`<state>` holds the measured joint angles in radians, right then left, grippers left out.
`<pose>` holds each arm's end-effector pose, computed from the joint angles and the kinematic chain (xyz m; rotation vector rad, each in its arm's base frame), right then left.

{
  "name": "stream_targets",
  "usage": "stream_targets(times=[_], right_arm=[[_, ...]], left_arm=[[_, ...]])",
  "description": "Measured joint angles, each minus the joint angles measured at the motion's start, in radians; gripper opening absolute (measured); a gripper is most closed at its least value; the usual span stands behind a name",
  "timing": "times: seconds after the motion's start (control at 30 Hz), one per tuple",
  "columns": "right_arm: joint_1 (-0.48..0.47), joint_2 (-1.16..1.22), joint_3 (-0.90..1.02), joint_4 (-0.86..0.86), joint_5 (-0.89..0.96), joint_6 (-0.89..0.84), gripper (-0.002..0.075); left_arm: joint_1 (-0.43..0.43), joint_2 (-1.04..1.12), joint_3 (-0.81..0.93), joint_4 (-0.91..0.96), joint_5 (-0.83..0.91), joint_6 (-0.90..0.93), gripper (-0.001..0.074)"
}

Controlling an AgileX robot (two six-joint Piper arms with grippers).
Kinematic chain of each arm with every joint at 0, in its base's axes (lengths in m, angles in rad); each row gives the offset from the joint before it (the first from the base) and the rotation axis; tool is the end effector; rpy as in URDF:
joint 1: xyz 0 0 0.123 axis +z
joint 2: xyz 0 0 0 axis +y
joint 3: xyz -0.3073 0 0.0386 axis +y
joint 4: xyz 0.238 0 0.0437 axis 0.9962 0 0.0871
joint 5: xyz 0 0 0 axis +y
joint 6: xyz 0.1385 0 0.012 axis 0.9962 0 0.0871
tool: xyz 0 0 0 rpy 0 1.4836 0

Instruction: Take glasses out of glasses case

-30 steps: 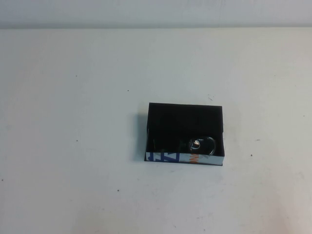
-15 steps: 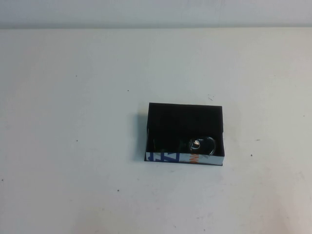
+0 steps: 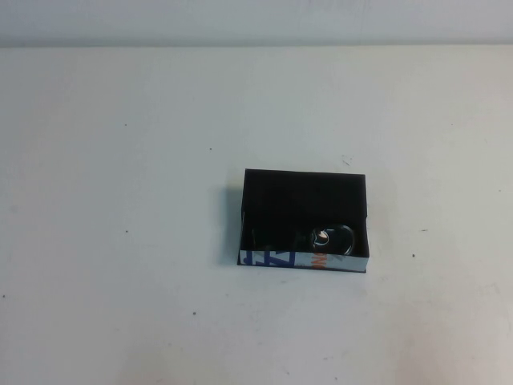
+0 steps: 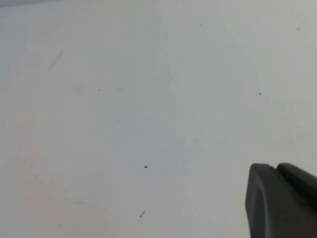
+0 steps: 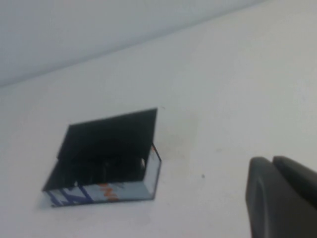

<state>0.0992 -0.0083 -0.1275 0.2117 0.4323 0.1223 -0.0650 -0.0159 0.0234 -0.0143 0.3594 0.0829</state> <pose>0.0565 0.0179 0.2068 0.1283 1.7816 0.3769 0.0639 -0.0049 0.1601 0.1279 1.8460 -0.0015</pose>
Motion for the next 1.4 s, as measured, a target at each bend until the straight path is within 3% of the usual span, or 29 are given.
stream_targets(times=[0.23, 0.53, 0.7, 1.0, 1.17, 1.4], right_arm=[[0.0, 0.061, -0.277, -0.043, 0.087, 0.001, -0.0018], [0.0, 0.34, -0.348, 0.013, 0.056, -0.046, -0.0018], [0.002, 0.534, -0.462, 0.056, 0.13, -0.279, -0.0018], [0.009, 1.039, -0.852, 0.225, 0.565, -0.764, -0.0018], [0.097, 1.306, -1.001, 0.255, 0.711, -0.914, -0.0018], [0.29, 1.542, -1.196, 0.069, 0.727, -1.008, -0.0018]], left_arm=[[0.0, 0.0, 0.0, 0.0, 0.0, 0.0, -0.0004], [0.0, 0.0, 0.0, 0.0, 0.0, 0.0, -0.0004], [0.0, 0.0, 0.0, 0.0, 0.0, 0.0, -0.0004], [0.0, 0.0, 0.0, 0.0, 0.0, 0.0, -0.0004], [0.0, 0.0, 0.0, 0.0, 0.0, 0.0, -0.0004], [0.0, 0.0, 0.0, 0.0, 0.0, 0.0, -0.0004]])
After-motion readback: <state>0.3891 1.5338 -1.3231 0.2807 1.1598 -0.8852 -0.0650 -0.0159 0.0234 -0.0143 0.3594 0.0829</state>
